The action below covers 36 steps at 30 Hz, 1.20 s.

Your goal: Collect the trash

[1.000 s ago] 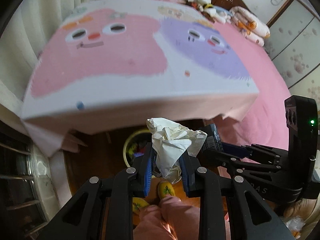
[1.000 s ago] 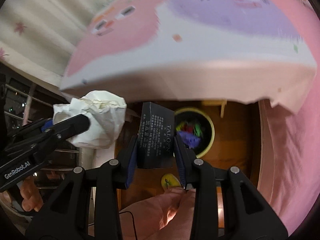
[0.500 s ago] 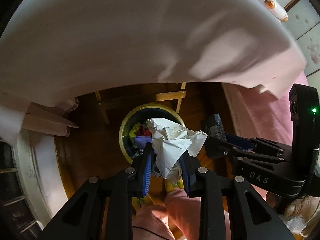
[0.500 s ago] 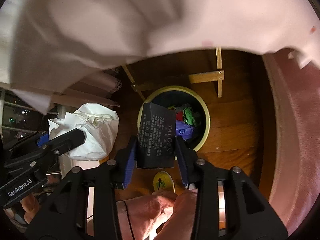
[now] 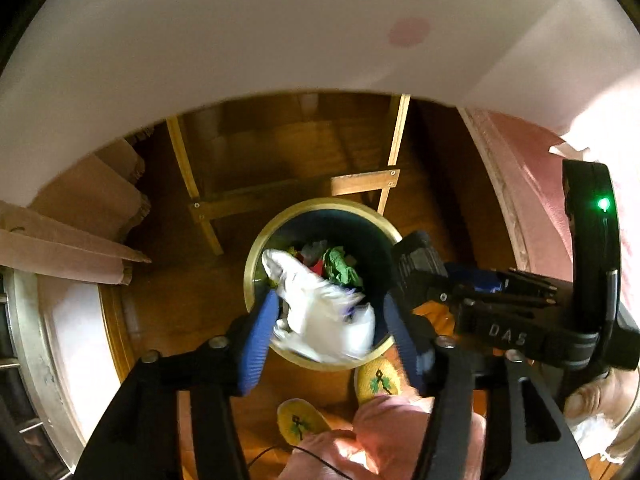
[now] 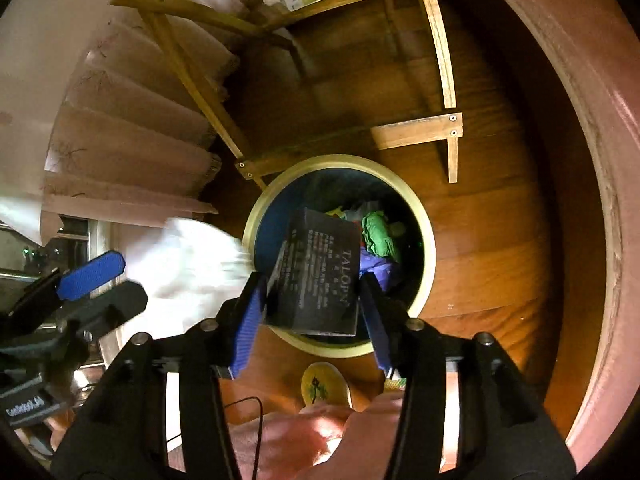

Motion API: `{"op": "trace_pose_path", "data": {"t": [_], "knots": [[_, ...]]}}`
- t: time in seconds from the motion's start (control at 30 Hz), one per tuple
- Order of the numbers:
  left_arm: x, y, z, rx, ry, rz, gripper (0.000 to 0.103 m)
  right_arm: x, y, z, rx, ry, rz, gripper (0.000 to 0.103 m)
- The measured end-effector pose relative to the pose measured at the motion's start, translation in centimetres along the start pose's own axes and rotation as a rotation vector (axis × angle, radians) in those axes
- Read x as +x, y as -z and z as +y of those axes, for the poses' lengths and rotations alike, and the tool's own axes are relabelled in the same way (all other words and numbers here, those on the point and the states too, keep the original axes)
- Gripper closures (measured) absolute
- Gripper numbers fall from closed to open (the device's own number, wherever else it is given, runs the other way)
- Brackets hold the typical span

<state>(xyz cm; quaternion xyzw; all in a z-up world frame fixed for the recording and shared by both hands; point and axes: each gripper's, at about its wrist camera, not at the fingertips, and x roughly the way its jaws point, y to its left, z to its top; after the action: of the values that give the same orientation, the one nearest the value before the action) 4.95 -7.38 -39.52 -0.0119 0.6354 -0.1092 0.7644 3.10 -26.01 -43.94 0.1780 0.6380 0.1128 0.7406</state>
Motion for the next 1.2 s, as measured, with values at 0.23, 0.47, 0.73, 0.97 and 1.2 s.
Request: {"op": "trace_pose_path", "data": {"t": [0.23,0.47,0.73,0.97,1.2], "knots": [[-0.1,1.0,0.4,-0.015,-0.027,-0.029,0.018,0.3,0.0,-0.4,0.002,0.003,-0.017,0.041],[-3.4,0.7,-0.1,-0.058,-0.046,-0.07,0.018,-2.6,0.2,1.1,-0.045,0.023,-0.048,0.034],[-11.3,-0.1,-2.5,-0.069,-0.078,-0.129,0.018,-9.9,0.6,4.6,-0.071,0.028,-0.078,0.03],[-20.9,-1.5,-4.4,-0.069,-0.101,-0.188,0.018,-19.0,0.3,8.2,-0.08,0.039,-0.13,0.028],[-30.9,-3.3,-5.2,-0.086,-0.118,-0.267,0.018,-28.1,-0.8,12.4,-0.097,0.057,-0.202,0.027]]}}
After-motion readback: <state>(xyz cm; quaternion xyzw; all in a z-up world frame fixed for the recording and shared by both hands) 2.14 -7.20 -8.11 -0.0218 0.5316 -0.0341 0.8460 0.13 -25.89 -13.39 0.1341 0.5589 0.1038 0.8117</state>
